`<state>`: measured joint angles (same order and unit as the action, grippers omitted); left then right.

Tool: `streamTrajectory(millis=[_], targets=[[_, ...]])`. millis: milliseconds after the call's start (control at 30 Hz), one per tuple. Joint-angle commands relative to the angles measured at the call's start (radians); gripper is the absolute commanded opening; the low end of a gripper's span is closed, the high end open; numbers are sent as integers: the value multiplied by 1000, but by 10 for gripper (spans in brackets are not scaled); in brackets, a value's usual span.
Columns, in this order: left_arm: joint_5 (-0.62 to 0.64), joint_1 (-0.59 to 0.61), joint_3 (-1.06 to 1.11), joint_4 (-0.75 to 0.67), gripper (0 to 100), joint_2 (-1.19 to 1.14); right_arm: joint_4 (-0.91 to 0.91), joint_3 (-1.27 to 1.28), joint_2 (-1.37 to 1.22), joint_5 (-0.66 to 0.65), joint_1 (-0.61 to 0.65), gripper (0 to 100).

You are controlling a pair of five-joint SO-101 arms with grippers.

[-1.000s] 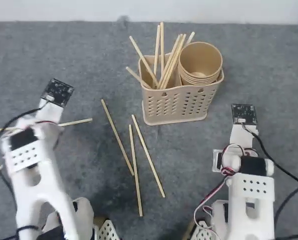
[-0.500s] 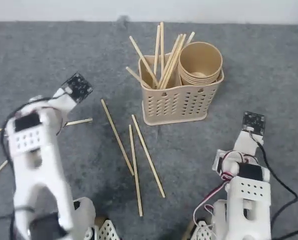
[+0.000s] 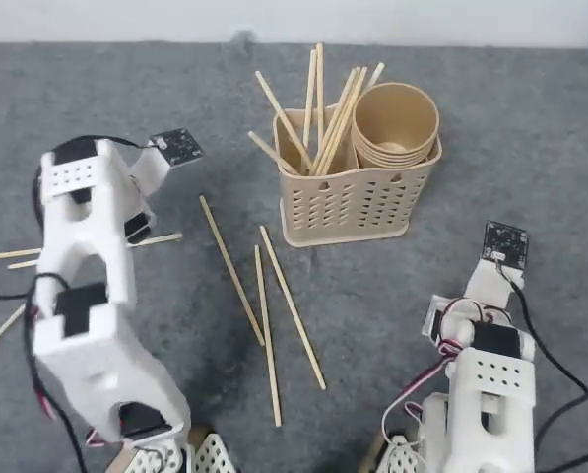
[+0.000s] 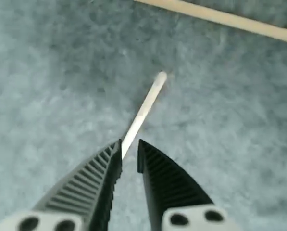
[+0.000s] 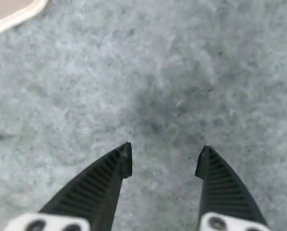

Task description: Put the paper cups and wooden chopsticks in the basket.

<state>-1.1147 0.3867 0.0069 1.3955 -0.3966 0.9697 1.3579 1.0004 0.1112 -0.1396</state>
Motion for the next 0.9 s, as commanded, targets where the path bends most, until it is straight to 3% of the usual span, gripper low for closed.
streamTrajectory(millis=[0,367,867], targets=[[-28,-6,-76,-5,50,-43,-18,-6,19,6,-8,227],[-26,-8,-85,-178,51,-169,-19,-6,19,5,-8,227],[-29,-28,-85,-55,47,-178,-19,-6,19,3,-7,227]])
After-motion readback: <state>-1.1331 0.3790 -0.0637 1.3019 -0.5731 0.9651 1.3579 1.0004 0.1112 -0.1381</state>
